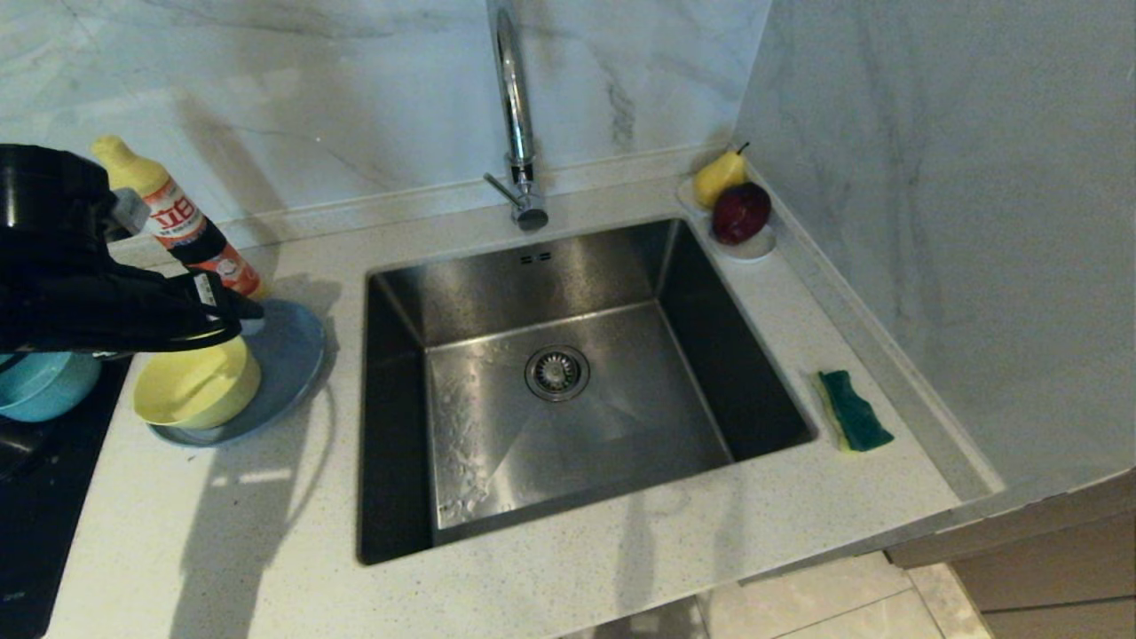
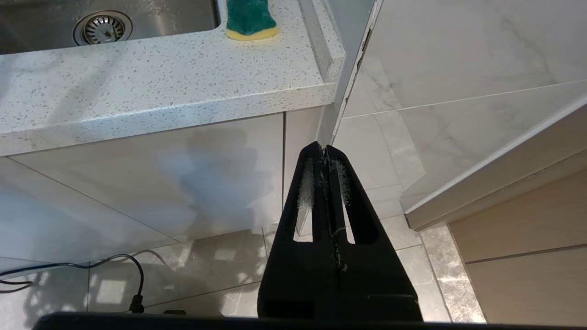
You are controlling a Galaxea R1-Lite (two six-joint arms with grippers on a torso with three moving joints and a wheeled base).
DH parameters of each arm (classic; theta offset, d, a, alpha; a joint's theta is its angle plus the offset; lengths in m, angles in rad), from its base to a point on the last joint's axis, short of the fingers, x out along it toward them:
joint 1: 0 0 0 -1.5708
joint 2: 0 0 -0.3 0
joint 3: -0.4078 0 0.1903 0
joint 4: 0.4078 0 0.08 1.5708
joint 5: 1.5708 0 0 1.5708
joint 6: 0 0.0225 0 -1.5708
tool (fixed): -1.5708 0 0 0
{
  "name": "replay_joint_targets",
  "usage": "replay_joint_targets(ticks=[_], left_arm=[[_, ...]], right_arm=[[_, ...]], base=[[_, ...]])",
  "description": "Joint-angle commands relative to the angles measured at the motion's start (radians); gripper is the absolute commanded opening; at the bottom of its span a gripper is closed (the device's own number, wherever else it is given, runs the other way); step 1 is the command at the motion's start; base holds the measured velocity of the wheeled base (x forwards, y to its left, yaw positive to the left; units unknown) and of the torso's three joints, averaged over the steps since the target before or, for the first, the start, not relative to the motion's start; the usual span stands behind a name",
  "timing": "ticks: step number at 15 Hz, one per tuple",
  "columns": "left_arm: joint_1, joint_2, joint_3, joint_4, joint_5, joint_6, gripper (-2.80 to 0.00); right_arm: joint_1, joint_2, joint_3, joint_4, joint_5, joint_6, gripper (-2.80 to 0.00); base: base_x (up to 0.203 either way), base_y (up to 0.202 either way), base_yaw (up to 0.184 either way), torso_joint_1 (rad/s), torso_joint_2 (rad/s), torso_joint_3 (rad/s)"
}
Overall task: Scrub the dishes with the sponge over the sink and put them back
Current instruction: Place the bowl on the plate
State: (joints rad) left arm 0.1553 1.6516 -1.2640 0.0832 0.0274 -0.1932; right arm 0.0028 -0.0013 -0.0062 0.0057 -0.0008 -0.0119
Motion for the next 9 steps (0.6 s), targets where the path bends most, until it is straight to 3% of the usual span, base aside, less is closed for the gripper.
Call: replay_joint_targets(ticks=[1, 3, 4, 9], left_arm=[[0.001, -0.102, -0.022, 0.045, -0.019, -0.012, 0.00], [0.007, -0.161, -0.015, 0.078, -0.028, -0.019, 0.00], [0.015, -0.191, -0.002, 0.089, -0.026, -0.031, -2.80], [0.184, -0.247, 0.012, 0.171, -0.024, -0.070, -2.80]], right_arm=[[0.000, -0.002, 0.002, 0.000, -0.001, 0.000, -2.80], [0.000, 0.000, 0.000, 0.000, 0.001, 0.000, -2.80], [0.000, 0.000, 0.001, 0.000, 0.000, 0.000, -2.80], [0.000, 0.000, 0.000, 0.000, 0.001, 0.000, -2.80]], base=[[0.000, 0.000, 0.000, 0.000, 0.00, 0.000], [0.000, 0.000, 0.000, 0.000, 0.00, 0.000], [0.000, 0.000, 0.000, 0.000, 0.00, 0.000], [0.000, 0.000, 0.000, 0.000, 0.00, 0.000]])
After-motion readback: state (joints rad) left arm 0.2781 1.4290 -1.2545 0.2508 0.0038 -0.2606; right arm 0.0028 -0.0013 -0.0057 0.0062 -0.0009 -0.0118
